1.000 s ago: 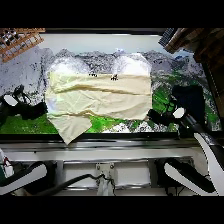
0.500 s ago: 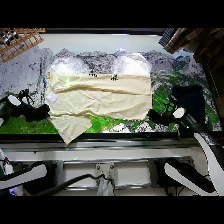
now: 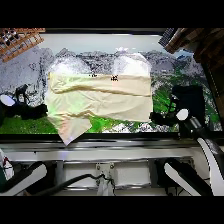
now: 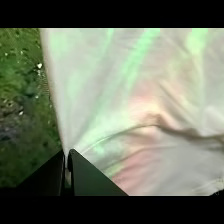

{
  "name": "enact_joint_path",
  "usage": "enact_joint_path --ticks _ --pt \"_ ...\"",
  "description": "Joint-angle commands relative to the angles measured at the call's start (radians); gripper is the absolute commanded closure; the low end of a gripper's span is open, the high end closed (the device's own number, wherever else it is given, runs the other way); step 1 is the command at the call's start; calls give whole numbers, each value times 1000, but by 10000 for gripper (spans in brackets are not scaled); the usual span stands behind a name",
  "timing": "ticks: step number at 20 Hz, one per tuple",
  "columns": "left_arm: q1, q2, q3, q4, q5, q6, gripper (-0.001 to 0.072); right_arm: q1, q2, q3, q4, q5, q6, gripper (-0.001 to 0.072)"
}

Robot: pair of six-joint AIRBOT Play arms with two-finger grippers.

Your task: Fold the clothes and pants, and hang the long-sleeved shirts on hangers.

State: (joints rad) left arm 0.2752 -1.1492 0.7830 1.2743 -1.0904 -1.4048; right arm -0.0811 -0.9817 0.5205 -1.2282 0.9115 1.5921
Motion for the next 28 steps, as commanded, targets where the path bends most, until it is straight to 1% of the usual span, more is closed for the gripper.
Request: enact_joint_path --ticks 1,3,6,8,11,14,16,17,18,21,23,24,26,28 --pt "1 187 1 126 -84 36 691 0 132 1 -127 92 -15 691" --pt "1 275 1 168 -128 33 691 0 192 1 -150 127 -15 691" --pt "-2 358 0 170 -203 33 691 0 249 1 -173 208 -16 691" --pt "-5 394 -5 171 -220 33 691 0 290 1 -207 253 -16 692" --pt "-7 403 -6 173 -204 34 691 0 341 5 -216 256 -16 691" --pt "-7 362 -6 155 -114 34 691 0 311 52 -207 169 -16 691" --pt "-7 315 -5 124 -37 34 692 0 238 119 -174 116 -17 691" --pt "-7 288 -5 107 11 34 692 0 176 163 -147 104 -40 691" --pt "-7 262 -5 95 58 34 693 0 110 209 -124 92 -62 691" --pt "-7 180 -2 79 222 37 693 0 -122 367 -103 64 -71 691" --pt "-8 117 21 76 312 37 694 1 -270 478 -66 67 -106 691" --pt "-16 79 38 76 345 48 694 1 -335 528 -45 68 -112 691" --pt "-52 4 66 79 412 111 694 1 -455 622 -16 69 -114 690" --pt "-87 -70 86 79 499 127 694 1 -547 698 -5 70 -113 690"
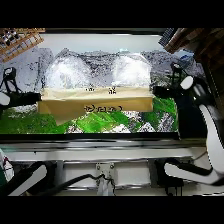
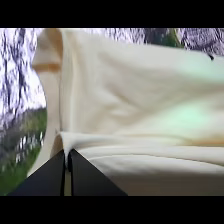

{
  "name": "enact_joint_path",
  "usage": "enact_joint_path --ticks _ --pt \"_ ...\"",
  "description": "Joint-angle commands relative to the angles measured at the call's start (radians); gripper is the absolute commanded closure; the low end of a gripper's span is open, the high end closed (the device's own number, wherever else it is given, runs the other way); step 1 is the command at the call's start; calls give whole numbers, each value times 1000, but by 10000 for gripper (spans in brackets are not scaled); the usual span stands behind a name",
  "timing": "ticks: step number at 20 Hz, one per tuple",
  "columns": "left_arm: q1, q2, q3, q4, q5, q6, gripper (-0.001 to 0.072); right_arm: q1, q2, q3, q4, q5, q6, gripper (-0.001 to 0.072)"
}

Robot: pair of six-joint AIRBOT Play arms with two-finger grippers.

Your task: Fold the clothes and pants, and hang the long-sleeved shirts on hangers.

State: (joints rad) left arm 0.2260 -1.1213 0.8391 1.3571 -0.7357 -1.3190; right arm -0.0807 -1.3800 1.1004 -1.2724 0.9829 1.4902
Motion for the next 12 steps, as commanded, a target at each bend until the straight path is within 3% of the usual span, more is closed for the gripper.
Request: enact_joint_path --ticks 1,5,6,7,8,10,11,12 --pt "-48 -133 42 -4 175 42 694 0 -185 149 41 -1 -8 690" --pt "-64 -266 105 -5 217 41 693 0 -282 228 42 -2 -8 687" --pt "-64 -290 115 -9 217 40 693 0 -295 238 47 -6 -5 562" --pt "-64 -301 117 -16 216 35 692 0 -299 243 50 -6 19 264" --pt "-60 -304 117 -19 203 33 690 0 -294 244 50 -5 31 66" --pt "-34 -292 117 -18 166 33 674 -7 -266 243 17 16 39 183" --pt "-13 -280 117 -18 148 33 649 -17 -250 243 -5 31 39 194" --pt "10 -269 117 -19 136 33 521 -32 -238 243 -19 47 39 194"
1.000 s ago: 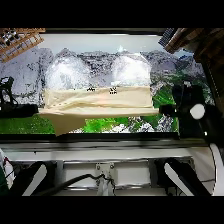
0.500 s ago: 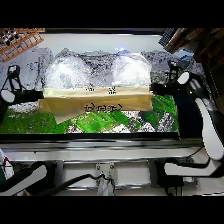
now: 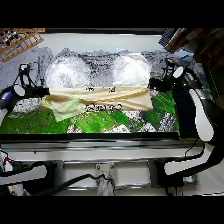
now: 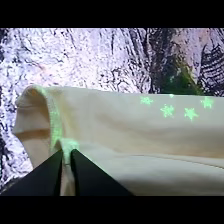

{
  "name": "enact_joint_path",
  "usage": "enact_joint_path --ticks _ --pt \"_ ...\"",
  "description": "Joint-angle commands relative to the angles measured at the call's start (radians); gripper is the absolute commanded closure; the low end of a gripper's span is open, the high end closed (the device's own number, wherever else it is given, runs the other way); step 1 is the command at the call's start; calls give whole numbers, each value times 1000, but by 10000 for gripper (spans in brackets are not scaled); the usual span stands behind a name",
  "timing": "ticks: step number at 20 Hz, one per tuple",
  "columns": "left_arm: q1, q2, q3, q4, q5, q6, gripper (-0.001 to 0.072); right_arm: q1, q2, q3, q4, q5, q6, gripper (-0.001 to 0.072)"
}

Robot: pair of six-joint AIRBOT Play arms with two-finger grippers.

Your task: Fold the clothes and pants, and hang the long-sleeved shirts on hangers.

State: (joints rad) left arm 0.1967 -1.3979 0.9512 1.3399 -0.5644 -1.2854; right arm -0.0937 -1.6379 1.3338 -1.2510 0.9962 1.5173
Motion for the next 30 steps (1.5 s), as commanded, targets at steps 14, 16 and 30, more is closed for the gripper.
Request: enact_joint_path --ticks 14,16,30 --pt "-168 83 8 -826 -248 284 277 -148 -51 -98 284 92 -185 205" --pt "-240 80 8 -826 -228 284 301 -146 -68 -99 297 92 -185 206" --pt "-492 -130 147 -756 -307 282 690 -45 -63 -100 379 88 -236 689"
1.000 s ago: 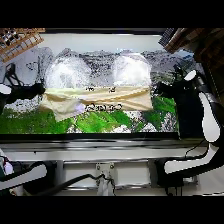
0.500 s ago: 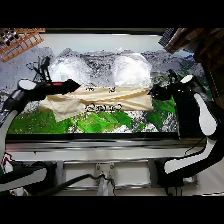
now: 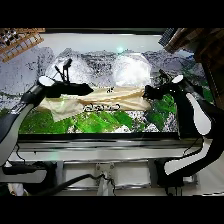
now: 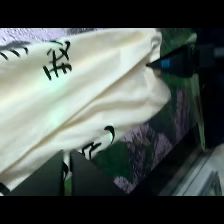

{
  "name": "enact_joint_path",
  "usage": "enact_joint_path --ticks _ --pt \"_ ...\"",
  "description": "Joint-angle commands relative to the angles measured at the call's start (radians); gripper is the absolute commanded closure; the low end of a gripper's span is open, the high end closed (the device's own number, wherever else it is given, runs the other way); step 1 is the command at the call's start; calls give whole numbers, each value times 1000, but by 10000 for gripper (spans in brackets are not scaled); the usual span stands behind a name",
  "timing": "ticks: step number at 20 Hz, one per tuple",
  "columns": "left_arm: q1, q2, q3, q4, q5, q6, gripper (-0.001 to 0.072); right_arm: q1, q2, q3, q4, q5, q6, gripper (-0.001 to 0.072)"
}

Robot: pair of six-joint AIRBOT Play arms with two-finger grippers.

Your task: Fold the clothes and pants, and hang the long-sleeved shirts on hangers.

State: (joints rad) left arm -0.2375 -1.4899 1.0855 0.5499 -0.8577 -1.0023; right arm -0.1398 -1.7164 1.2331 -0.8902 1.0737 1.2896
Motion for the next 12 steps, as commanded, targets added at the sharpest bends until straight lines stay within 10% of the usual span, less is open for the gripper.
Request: enact_joint_path --ticks 1,12 --pt "-83 -49 14 51 -13 -8 690 -8 30 1 8 21 -8 689" --pt "-301 -243 223 383 -49 -233 691 -81 196 24 -109 165 11 690"
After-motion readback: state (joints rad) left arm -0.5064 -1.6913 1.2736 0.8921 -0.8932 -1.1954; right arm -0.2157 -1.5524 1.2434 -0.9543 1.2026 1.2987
